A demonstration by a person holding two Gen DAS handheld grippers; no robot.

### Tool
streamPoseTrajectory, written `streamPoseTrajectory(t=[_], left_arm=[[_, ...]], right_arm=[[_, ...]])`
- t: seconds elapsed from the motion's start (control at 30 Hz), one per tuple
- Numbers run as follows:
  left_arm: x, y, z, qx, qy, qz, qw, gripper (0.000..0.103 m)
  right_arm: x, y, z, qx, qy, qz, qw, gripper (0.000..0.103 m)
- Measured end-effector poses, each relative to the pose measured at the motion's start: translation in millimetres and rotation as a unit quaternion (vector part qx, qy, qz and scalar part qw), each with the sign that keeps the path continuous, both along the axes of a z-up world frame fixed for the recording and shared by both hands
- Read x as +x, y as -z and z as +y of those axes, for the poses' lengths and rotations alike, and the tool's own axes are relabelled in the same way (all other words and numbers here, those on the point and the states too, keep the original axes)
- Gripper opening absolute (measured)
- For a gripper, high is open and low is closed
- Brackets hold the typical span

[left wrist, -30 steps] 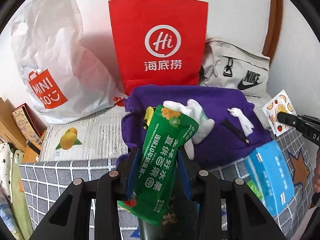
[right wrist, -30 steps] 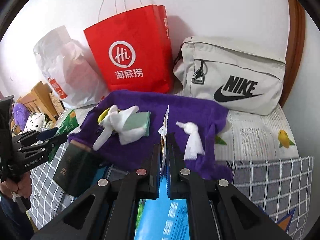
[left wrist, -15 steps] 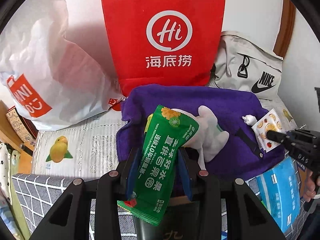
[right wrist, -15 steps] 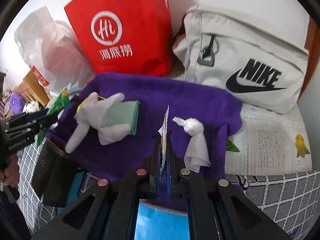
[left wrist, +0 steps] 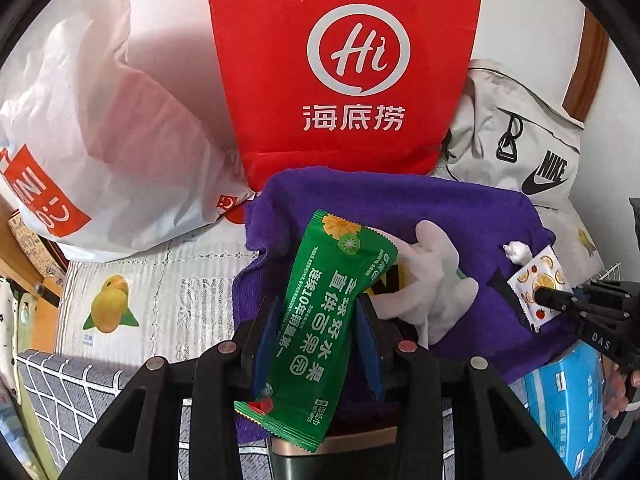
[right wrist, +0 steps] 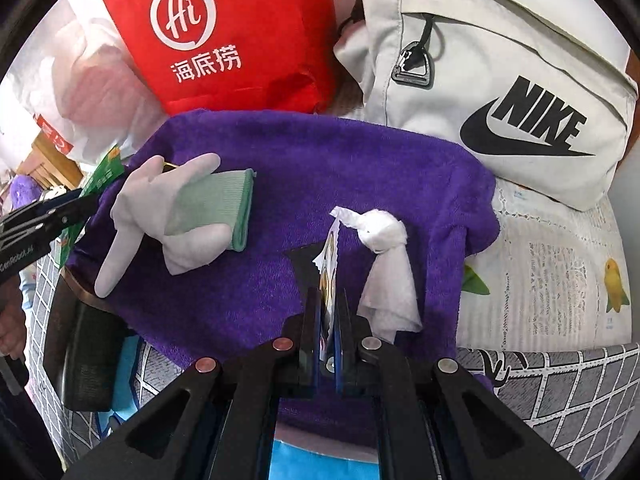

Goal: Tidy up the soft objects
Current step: 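Open the right tool to drop the sachet while the left tool releases the packet onto the towel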

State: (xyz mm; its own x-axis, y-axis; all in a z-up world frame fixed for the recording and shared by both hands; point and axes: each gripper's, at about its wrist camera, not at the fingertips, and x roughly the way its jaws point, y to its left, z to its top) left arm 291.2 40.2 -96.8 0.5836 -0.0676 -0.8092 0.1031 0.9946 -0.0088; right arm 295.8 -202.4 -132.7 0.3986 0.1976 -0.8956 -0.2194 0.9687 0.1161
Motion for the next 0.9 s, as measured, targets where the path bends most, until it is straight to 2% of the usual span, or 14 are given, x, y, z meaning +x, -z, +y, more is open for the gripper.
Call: streamPoseTrajectory(t=[0.1, 0.17, 0.23, 0.57, 0.77, 0.83, 0.87, 0.9], left_arm=[[5, 1, -3, 0.001, 0.002, 0.002, 1.0000, 0.036], [8, 2, -5, -0.001, 0.003, 0.005, 1.0000, 0.036], [12, 5, -7, 0.001, 0.004, 0.008, 1.0000, 0.036], [23, 16, -25, 0.025, 0.017, 0.021, 0.9993, 0.037], [24, 21, -25, 0.015, 0.009, 0.030, 0.9994, 0.040], [24, 21, -24, 0.013, 0.007, 0.032, 0.9994, 0.042], [24, 20, -24, 0.011, 0.007, 0.032, 0.9994, 0.048], [23, 20, -24, 0.010, 0.007, 0.031, 0.9994, 0.058]], right_arm=[[-3, -2, -2, -0.004, 0.004, -0.006, 1.000, 0.011], [-6, -4, -4, -0.008, 0.008, -0.011, 1.000, 0.031], [-10, -8, -7, -0.017, 0.014, -0.021, 1.000, 0.042], [-29, -33, -16, -0.016, 0.025, -0.056, 0.998, 0.042], [-37, -37, -17, -0.024, 0.029, -0.063, 0.997, 0.042], [-39, -39, -18, -0.020, 0.032, -0.067, 0.997, 0.042], [-40, -40, -19, -0.019, 0.032, -0.068, 0.997, 0.042], [-40, -41, -19, -0.017, 0.033, -0.069, 0.997, 0.042]])
